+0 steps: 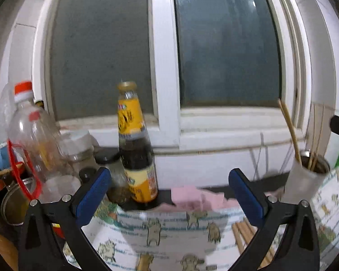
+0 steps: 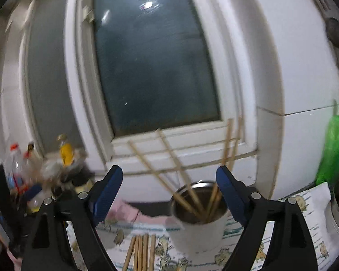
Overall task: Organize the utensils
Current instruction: 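Withdraw both tools from the cup toward the chopsticks on the cloth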
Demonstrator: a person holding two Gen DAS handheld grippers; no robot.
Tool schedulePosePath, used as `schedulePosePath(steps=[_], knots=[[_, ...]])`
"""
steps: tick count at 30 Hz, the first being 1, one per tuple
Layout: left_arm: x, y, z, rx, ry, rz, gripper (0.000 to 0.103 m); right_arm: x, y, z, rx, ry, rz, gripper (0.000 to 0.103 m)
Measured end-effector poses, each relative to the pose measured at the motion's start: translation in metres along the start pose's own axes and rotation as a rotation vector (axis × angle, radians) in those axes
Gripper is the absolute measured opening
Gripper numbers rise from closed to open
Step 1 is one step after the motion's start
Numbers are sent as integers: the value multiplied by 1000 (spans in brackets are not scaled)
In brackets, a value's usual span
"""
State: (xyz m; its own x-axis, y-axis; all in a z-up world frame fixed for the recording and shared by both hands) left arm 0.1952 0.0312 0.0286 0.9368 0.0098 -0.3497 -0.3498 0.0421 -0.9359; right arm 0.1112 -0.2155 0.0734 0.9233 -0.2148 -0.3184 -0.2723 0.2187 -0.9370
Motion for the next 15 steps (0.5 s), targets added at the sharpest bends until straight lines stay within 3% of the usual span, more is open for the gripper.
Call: schedulePosePath(steps=[6, 9, 15], knots=[[18, 26, 0, -57, 79, 128, 103, 0, 16, 22, -36, -101, 2, 86], [18, 25, 3, -104, 96, 121, 103, 1, 23, 16, -52, -60, 5, 86], [14, 25, 20, -53, -43, 47, 103, 11, 26, 15, -62, -41, -15, 86]])
Point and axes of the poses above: each gripper's, at about its wrist camera, not at the fingertips, and x roughly the way its jaws point, z to its left, y to its underside, the point moved 10 cm from there along x, roughly the way its jaws point
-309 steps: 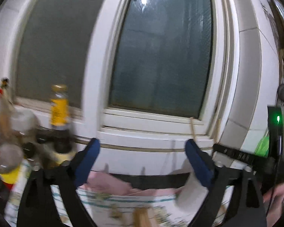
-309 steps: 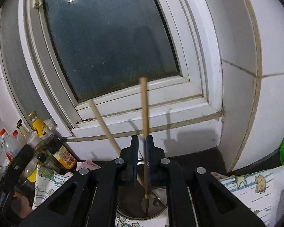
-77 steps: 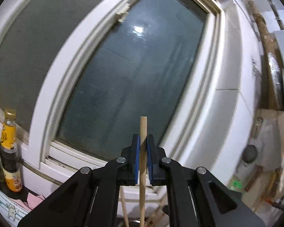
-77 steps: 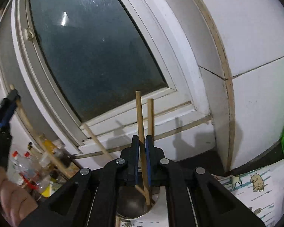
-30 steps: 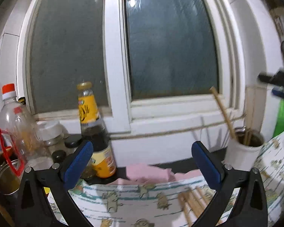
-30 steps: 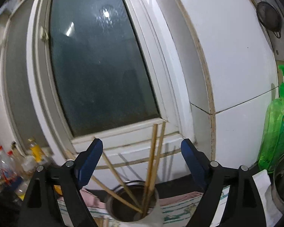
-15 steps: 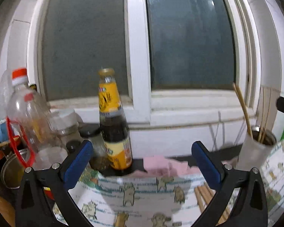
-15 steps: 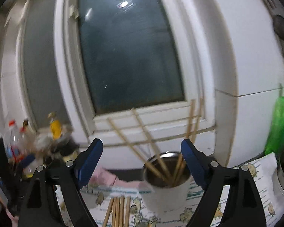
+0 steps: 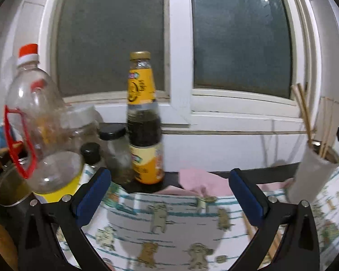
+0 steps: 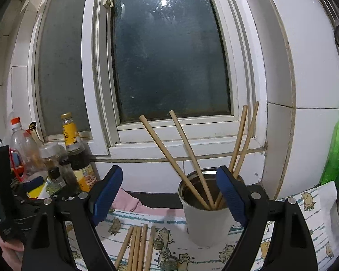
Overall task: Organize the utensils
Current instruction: 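Withdraw both tools from the cup toward the chopsticks on the cloth, then lower the right gripper onto a wooden chopstick on the cloth and close it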
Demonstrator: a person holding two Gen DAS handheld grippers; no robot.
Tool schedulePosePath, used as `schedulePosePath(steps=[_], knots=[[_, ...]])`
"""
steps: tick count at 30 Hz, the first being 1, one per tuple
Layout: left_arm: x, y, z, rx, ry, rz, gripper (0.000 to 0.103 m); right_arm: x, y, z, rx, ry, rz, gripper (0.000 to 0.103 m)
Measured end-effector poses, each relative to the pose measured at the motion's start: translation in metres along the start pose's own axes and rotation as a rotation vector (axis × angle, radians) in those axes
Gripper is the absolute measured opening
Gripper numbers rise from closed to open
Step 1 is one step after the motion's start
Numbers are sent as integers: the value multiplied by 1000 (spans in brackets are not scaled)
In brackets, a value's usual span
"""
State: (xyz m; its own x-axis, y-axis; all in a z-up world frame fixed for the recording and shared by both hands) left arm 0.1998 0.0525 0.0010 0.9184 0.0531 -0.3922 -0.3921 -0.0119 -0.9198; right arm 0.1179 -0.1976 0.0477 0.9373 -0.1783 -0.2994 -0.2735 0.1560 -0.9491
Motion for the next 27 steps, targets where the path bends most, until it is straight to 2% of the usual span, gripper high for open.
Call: schedulePosePath(steps=[2, 6, 9, 11, 14, 19, 23, 27], knots=[[1, 2, 7, -11, -19, -14, 103, 1, 4, 3, 11, -27, 2, 80], [10, 8, 22, -49, -47, 4, 103, 1, 10, 14, -22, -69, -10, 74], [15, 11, 25, -85, -22, 35, 103, 1, 14, 30, -58, -112, -7, 66], [15, 11, 23, -84, -18, 36, 103, 4, 23, 40, -98, -114, 28, 50], [12, 10, 20, -84, -5, 32, 103, 9, 34, 51, -151, -94, 72, 37], [4, 2, 28, -113, -22, -8, 103, 23, 53, 59, -149, -135, 175, 34], [-1, -1, 35, -135, -38, -27, 103, 29, 63, 64, -150, -168, 220, 34], [2, 1, 35, -142, -38, -14, 103, 47, 85, 62, -160, -145, 336, 34]])
Point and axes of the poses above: each gripper's, at about its wrist camera, not at the fingertips, and x roughly the way its jaws point, z to its left, y to its underside, the point moved 10 cm from there along x, roughly the way its jaws point
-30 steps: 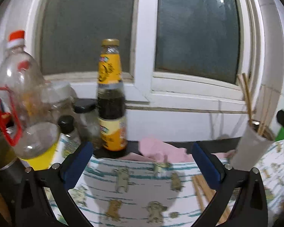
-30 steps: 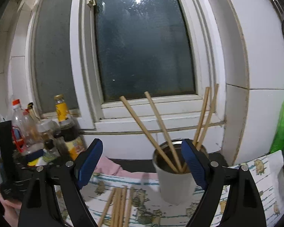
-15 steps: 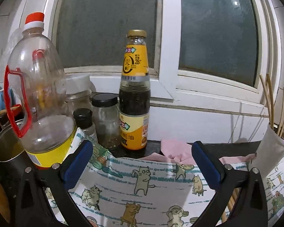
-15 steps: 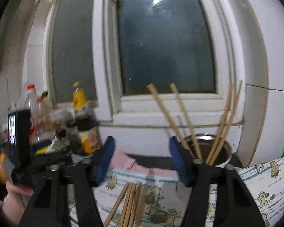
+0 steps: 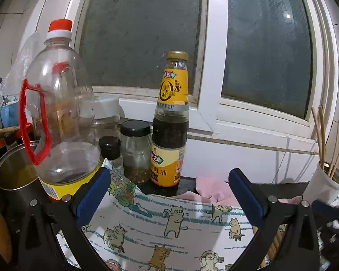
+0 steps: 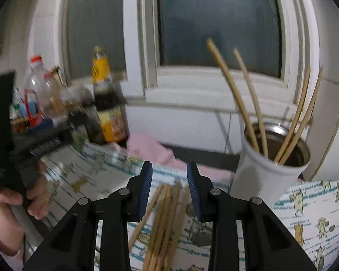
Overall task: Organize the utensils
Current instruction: 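Lower the right gripper onto a wooden chopstick on the cloth and close it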
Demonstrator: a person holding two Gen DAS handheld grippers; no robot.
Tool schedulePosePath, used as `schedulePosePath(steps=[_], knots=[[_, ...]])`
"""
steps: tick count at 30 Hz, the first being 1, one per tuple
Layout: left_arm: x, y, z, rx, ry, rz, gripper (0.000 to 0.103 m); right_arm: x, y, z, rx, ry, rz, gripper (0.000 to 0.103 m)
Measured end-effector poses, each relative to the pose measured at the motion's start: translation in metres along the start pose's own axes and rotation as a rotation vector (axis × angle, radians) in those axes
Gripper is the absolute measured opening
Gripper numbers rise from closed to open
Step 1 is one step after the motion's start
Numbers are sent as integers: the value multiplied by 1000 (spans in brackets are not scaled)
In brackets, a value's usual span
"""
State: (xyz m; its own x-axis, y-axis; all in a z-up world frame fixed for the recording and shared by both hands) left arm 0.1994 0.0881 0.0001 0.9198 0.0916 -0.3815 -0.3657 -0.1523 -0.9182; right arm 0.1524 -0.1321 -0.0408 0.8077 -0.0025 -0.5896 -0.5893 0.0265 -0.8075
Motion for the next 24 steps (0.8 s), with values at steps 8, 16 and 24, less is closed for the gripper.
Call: schedulePosePath(steps=[8, 16, 24], knots=[[2, 1, -1, 19, -7, 3, 103, 36, 30, -8, 9, 50, 162, 34], [6, 6, -8, 47, 9, 25, 103, 58, 55, -18, 24, 78, 289, 34], [12, 14, -19, 83, 35, 72, 103, 61, 61, -11, 56, -5, 337, 34]])
Point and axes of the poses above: each gripper's, at about its wrist camera, not at the fingertips, and x roughly the way its jaws point, z to its left, y to its underside, the point moved 10 cm from there along x, roughly the way its jaws point
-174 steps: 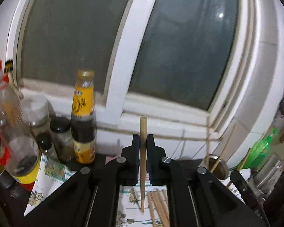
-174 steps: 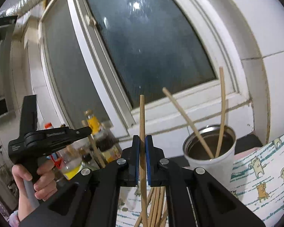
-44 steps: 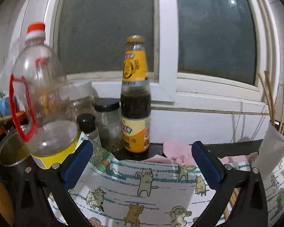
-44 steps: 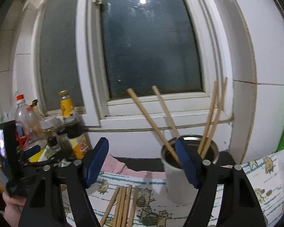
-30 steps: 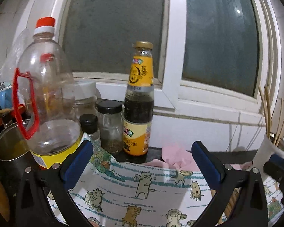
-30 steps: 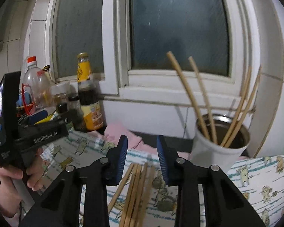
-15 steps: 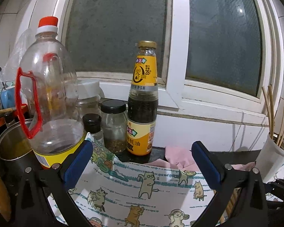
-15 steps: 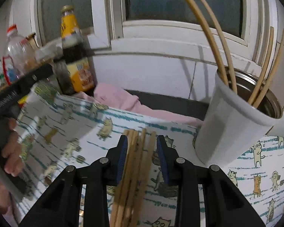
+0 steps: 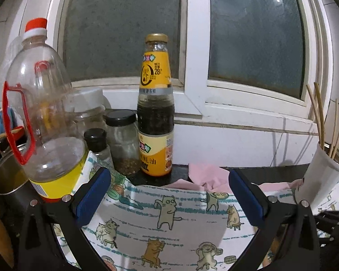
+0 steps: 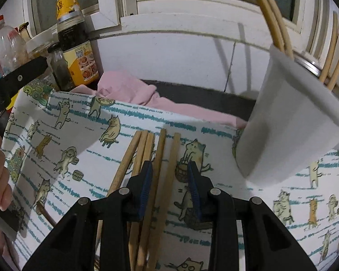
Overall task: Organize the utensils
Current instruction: 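Lower the right gripper onto a wooden chopstick on the cloth and close it, then lift the chopstick with the right gripper while the left gripper grasps another chopstick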
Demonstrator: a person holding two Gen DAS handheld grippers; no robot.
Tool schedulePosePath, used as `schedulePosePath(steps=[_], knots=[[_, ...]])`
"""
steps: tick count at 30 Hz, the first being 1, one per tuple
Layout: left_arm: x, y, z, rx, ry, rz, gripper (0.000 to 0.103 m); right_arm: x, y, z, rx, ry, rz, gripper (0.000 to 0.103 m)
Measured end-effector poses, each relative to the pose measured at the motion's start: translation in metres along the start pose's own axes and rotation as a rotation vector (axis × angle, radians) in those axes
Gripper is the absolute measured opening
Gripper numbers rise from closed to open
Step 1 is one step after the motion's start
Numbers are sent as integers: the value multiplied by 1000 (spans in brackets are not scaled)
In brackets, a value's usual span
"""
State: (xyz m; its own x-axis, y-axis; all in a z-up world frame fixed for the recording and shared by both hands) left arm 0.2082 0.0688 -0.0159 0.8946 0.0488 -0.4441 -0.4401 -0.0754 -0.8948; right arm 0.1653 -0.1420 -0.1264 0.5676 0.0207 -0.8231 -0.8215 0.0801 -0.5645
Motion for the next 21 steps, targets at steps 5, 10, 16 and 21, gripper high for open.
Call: schedulePosePath(steps=[5, 10, 16, 21], knots=[[0, 0, 3, -17, 0, 4, 103, -2, -1, 2, -30, 47, -10, 17], [2, 5, -6, -1, 34, 27, 103, -10, -5, -5, 53, -16, -28, 15], [10, 22, -33, 66, 112, 97, 103, -22, -15, -10, 105, -105, -50, 15], [3, 20, -34, 4, 184, 99, 102, -21, -16, -8, 143, -181, -29, 15]])
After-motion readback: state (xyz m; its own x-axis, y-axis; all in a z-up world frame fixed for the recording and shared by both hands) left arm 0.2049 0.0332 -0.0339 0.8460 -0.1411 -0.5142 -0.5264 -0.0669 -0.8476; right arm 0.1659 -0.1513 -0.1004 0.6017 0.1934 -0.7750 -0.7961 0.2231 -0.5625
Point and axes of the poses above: each gripper's, at about its wrist camera, not at the fingertips, and x roughly the way its jaws point, z to its left, y to its underside, the point moved 10 cm from there along x, roughly the way its jaws point
